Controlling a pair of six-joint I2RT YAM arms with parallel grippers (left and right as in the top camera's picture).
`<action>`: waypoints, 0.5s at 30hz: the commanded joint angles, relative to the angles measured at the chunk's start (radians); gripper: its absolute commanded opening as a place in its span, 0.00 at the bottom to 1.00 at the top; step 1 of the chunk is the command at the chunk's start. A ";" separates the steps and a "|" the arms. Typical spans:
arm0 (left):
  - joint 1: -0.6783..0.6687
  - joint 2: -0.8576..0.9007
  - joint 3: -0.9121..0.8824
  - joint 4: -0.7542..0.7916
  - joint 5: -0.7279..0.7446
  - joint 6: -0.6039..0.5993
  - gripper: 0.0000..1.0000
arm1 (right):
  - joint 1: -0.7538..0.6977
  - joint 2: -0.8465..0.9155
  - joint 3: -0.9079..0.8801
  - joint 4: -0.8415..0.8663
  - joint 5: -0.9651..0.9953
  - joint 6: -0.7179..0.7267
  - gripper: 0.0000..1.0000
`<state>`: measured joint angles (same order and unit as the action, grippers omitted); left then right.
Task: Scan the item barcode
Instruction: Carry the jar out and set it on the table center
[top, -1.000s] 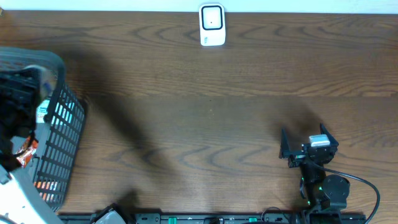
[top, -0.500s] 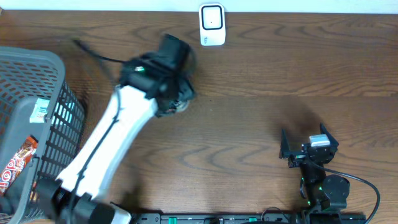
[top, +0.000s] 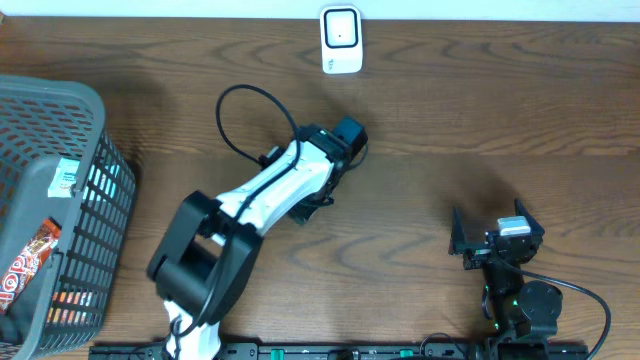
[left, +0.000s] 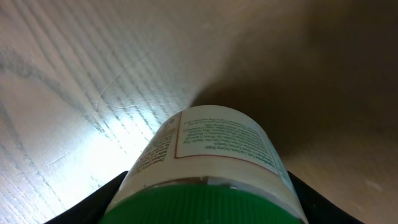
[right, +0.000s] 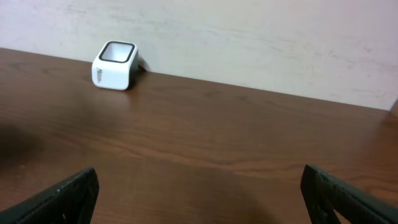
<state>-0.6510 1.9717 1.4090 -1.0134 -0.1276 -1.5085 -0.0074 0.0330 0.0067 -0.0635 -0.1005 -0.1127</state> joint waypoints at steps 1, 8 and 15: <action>-0.002 0.074 -0.012 0.007 0.062 -0.079 0.63 | 0.016 0.000 -0.001 -0.003 -0.002 0.011 0.99; 0.000 0.123 -0.012 0.055 0.092 -0.106 0.63 | 0.016 0.000 -0.001 -0.003 -0.002 0.011 0.99; 0.000 0.123 -0.014 0.089 0.090 -0.113 0.64 | 0.016 0.000 -0.001 -0.003 -0.002 0.011 0.99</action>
<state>-0.6510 2.0243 1.4162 -0.9478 -0.0578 -1.6047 -0.0074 0.0330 0.0067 -0.0635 -0.1005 -0.1127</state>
